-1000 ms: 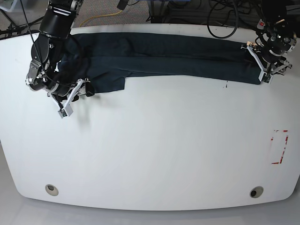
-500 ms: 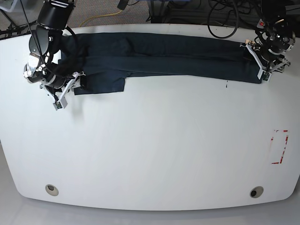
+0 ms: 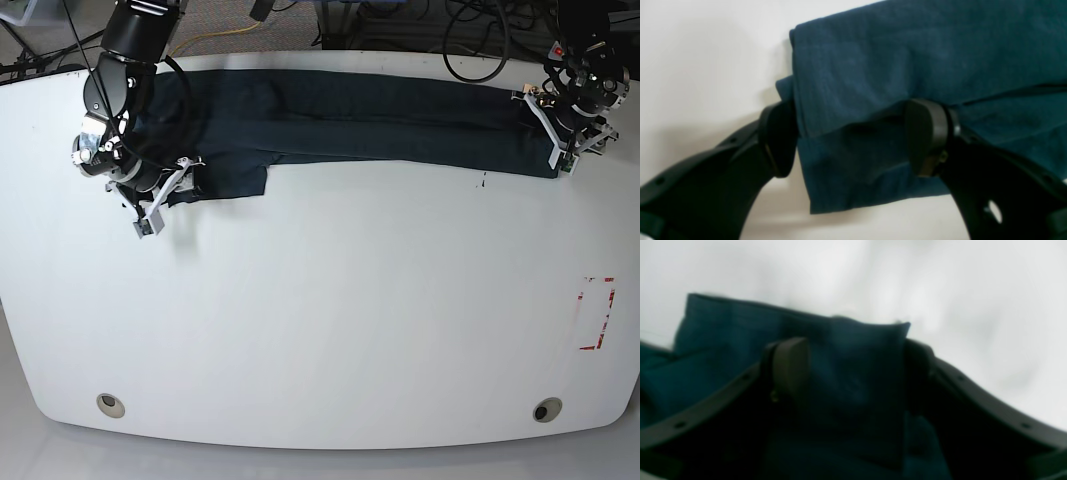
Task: Fold the T-shirt properly
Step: 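Regrasp the folded strip end with the right gripper and tuck it, then drag the strip end with the left gripper and straighten it back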
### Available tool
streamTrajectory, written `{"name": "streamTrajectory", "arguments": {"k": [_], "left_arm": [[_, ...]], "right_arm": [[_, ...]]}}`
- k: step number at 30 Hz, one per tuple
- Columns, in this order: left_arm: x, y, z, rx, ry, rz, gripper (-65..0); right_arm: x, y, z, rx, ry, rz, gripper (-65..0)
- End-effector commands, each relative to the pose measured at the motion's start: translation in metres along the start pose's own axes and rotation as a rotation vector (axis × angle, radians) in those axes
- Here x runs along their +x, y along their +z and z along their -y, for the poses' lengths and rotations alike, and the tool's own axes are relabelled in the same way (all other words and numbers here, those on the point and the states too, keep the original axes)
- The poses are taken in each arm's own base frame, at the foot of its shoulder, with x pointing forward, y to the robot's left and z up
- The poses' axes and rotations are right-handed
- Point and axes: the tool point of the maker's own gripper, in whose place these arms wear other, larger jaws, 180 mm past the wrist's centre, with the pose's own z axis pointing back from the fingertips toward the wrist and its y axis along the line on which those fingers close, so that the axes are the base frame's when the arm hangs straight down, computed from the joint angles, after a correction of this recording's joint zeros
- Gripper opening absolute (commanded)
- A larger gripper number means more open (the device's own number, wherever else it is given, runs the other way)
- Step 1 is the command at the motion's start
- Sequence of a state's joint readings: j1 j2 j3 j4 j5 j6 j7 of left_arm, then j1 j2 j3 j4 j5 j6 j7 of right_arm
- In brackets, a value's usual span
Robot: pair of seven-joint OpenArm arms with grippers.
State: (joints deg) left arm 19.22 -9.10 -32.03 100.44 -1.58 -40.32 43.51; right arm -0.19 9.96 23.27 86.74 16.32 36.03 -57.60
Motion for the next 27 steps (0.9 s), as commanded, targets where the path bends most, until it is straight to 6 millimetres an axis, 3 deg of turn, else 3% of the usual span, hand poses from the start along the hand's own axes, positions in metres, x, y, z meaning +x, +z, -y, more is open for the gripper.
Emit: {"name": "streamTrajectory", "arguments": {"k": [1, 2, 4, 6, 11, 14, 17, 22, 27], "left_arm": [[0.009, 0.004, -0.009, 0.021, -0.014, 0.029, -19.9], [0.01, 0.005, -0.011, 0.025, -0.02, 0.029, -19.9], [0.009, 0.005, -0.012, 0.024, -0.025, 0.026, -20.0], [0.009, 0.005, -0.012, 0.025, -0.024, 0.026, -20.0], [0.008, 0.006, -0.013, 0.026, -0.025, 0.023, -20.0], [0.007, 0.005, -0.012, 0.025, -0.024, 0.02, -20.0], [0.006, 0.006, -0.013, 0.027, -0.024, 0.019, -20.0], [0.0, 0.005, -0.017, 0.056, -0.056, -0.021, -20.0], [-0.008, 0.001, -0.018, 0.054, -0.053, -0.049, -20.0]], "right_arm": [[0.012, 0.004, 0.001, -0.005, 0.015, 0.032, -31.7], [0.012, 0.004, 0.001, -0.003, 0.014, 0.034, -37.1], [0.014, 0.005, 0.0, -0.003, 0.016, 0.04, -54.9], [0.018, 0.01, 0.002, -0.015, 0.028, 0.052, -65.0], [0.033, 0.044, -0.006, -0.062, 0.186, 0.086, -65.0], [0.035, 0.074, 0.001, -0.15, 0.223, 0.073, -65.0], [0.023, 0.102, 0.013, -0.239, 0.221, 0.027, -65.0], [-0.014, 0.118, 0.029, -0.247, 0.102, -0.019, -65.0], [-0.045, 0.12, 0.02, -0.194, 0.07, -0.062, -65.0]]}}
